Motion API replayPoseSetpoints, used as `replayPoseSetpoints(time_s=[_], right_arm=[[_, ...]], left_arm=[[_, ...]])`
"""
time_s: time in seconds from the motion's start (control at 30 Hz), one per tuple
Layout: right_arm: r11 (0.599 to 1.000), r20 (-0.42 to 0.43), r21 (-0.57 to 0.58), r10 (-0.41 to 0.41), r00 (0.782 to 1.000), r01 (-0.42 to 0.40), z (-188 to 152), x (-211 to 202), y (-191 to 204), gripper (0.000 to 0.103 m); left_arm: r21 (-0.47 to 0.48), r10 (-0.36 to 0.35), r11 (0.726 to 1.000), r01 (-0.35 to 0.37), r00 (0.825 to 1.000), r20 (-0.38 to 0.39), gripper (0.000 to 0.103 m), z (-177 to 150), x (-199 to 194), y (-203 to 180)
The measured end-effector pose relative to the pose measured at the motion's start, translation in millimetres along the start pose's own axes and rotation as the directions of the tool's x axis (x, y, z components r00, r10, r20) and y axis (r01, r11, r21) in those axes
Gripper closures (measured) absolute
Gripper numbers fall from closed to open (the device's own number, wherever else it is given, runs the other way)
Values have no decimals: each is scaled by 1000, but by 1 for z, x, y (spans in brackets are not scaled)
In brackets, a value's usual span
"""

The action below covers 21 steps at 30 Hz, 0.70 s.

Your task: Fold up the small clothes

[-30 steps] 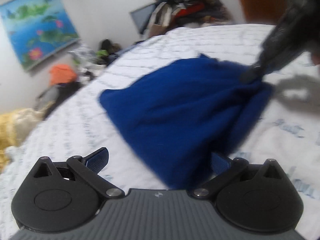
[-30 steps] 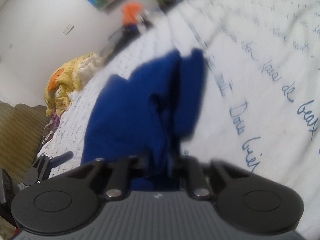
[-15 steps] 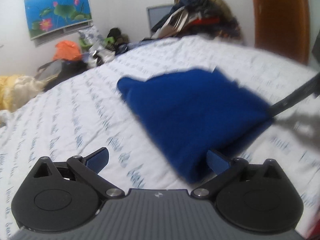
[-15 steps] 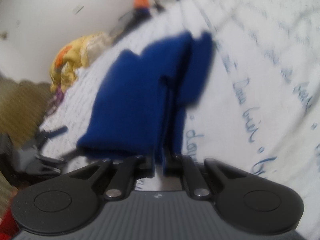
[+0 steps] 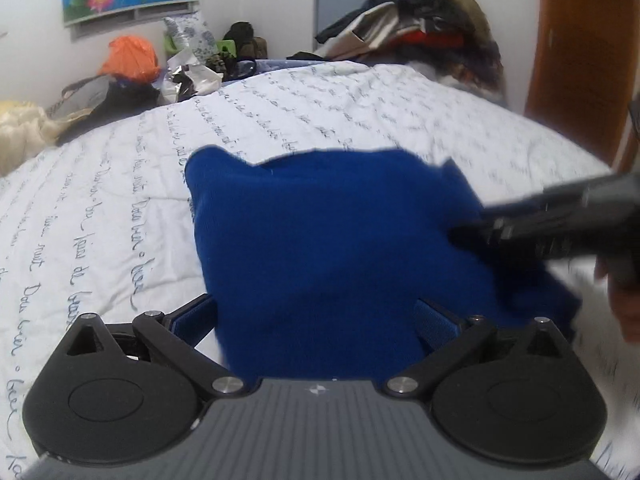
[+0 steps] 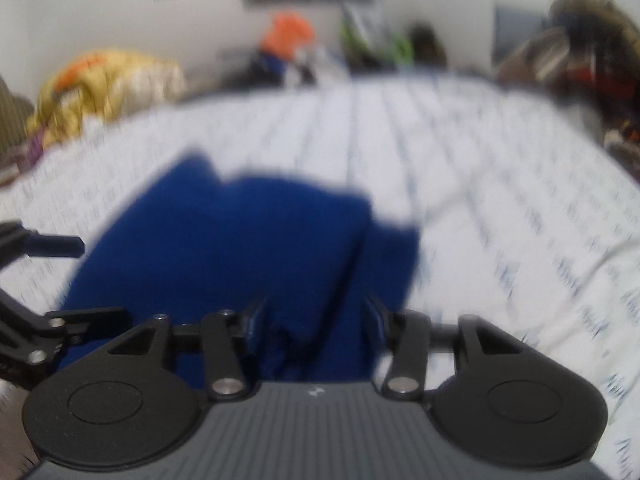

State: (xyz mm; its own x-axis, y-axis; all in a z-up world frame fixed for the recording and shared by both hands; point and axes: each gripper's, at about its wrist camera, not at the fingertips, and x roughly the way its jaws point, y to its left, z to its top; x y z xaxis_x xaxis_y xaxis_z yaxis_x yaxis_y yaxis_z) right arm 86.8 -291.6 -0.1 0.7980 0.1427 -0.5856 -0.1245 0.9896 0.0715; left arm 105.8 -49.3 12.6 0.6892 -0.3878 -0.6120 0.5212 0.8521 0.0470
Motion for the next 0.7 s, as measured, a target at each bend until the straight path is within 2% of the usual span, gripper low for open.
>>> replayPoseSetpoints(time_s=[0.07, 0.13, 0.17, 0.23, 0.3, 0.43, 0.5, 0.6, 0.7], right_arm=[[999, 21, 42, 23, 1000, -24, 0, -10, -11, 47], [993, 50, 106, 44, 998, -49, 7, -15, -30, 18], [989, 51, 138, 53, 997, -60, 11, -12, -40, 14], [972, 22, 215, 89, 996, -92, 22, 1, -64, 14], [942, -16, 304, 157, 987, -145, 26, 19, -88, 14], [882, 0, 372, 313, 950, -290, 33, 38, -108, 14], [860, -1, 361, 387, 922, -360, 38, 51, -106, 14], [835, 4, 342, 457, 889, -431, 49, 70, -98, 14], [807, 14, 343, 507, 862, -481, 61, 88, -94, 14]], left_arm=[[26, -8, 1000, 7, 1000, 29, 0, 1, -7, 9], [-8, -2, 1000, 3, 998, 61, 0, 13, -8, 26], [-41, -15, 999, 18, 998, 68, 0, 20, -7, 37], [-131, -90, 986, 98, 994, 64, 0, 34, 5, 62], [-258, -163, 953, 162, 986, 16, 0, 43, 28, 86], [-457, -317, 849, 265, 948, -39, 0, 45, 71, 124], [-499, -389, 801, 331, 921, -14, 0, 45, 85, 133], [-509, -474, 751, 420, 880, 25, 0, 49, 101, 134], [-515, -502, 723, 460, 862, 66, 0, 54, 115, 133]])
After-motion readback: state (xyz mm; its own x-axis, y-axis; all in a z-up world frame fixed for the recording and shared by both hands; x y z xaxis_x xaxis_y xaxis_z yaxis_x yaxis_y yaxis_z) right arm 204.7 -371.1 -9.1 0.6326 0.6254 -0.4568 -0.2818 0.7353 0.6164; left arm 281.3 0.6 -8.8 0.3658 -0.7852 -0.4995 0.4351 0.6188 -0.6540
